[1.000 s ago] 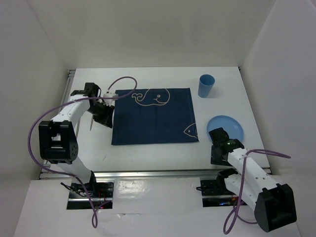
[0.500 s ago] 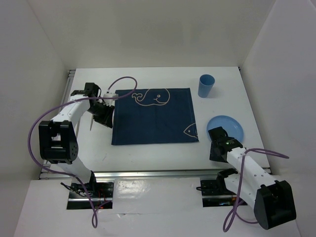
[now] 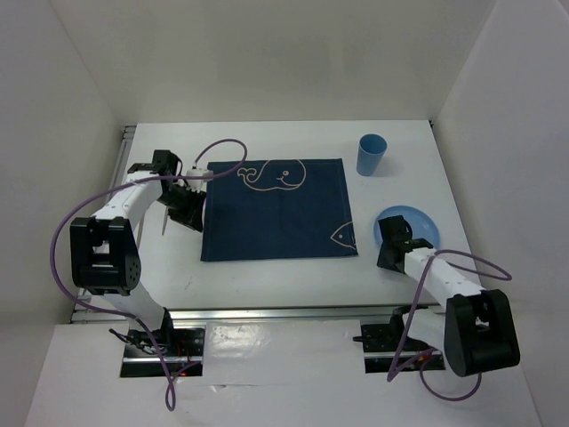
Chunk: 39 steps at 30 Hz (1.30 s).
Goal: Set the dinner table for one person
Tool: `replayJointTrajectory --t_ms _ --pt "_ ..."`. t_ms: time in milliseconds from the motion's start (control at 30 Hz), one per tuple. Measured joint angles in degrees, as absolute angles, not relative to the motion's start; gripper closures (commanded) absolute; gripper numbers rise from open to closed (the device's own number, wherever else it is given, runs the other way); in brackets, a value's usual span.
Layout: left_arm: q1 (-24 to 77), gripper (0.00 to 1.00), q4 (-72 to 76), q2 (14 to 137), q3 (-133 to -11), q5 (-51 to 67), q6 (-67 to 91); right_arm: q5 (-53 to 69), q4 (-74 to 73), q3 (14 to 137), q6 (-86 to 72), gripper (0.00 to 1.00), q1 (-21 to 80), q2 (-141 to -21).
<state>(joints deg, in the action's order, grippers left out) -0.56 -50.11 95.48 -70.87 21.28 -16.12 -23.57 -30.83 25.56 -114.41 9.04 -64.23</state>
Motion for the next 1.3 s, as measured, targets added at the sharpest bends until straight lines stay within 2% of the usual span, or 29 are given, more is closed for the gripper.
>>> replayJointTrajectory --t_ms 33,133,333,500,700,933,1100,1300 --pt "-0.56 0.62 -50.13 95.48 -70.87 21.28 -16.12 -22.90 -30.57 25.58 -114.58 0.78 8.01 -64.79" --pt "-0.56 0.62 -50.15 95.48 -70.87 21.28 -16.10 -21.96 -29.23 24.10 -115.59 1.00 5.32 -64.29" --pt "-0.56 0.62 -50.13 95.48 -70.87 21.08 -16.14 -19.35 -28.97 20.25 -115.35 1.00 3.16 -57.34" --pt "-0.56 0.62 -50.00 97.60 -70.98 20.32 -16.21 -22.50 -34.94 21.67 -110.91 1.00 3.05 -51.03" --pt "-0.54 0.62 -49.34 106.61 -75.40 16.97 -16.19 -28.34 -34.92 37.41 -89.19 1.00 2.94 -52.56" --pt "0.80 0.62 -47.53 114.37 -82.78 15.64 -16.16 -24.53 -15.77 44.40 -56.29 1.00 3.77 -52.90" --pt "3.55 0.62 -47.59 117.45 -84.86 13.72 -16.12 -15.97 -8.05 50.11 -39.13 1.00 9.56 -61.80" --pt "4.71 0.62 -48.47 119.46 -88.03 12.64 -16.03 -3.70 -3.53 53.91 -28.23 1.00 19.20 -75.59"
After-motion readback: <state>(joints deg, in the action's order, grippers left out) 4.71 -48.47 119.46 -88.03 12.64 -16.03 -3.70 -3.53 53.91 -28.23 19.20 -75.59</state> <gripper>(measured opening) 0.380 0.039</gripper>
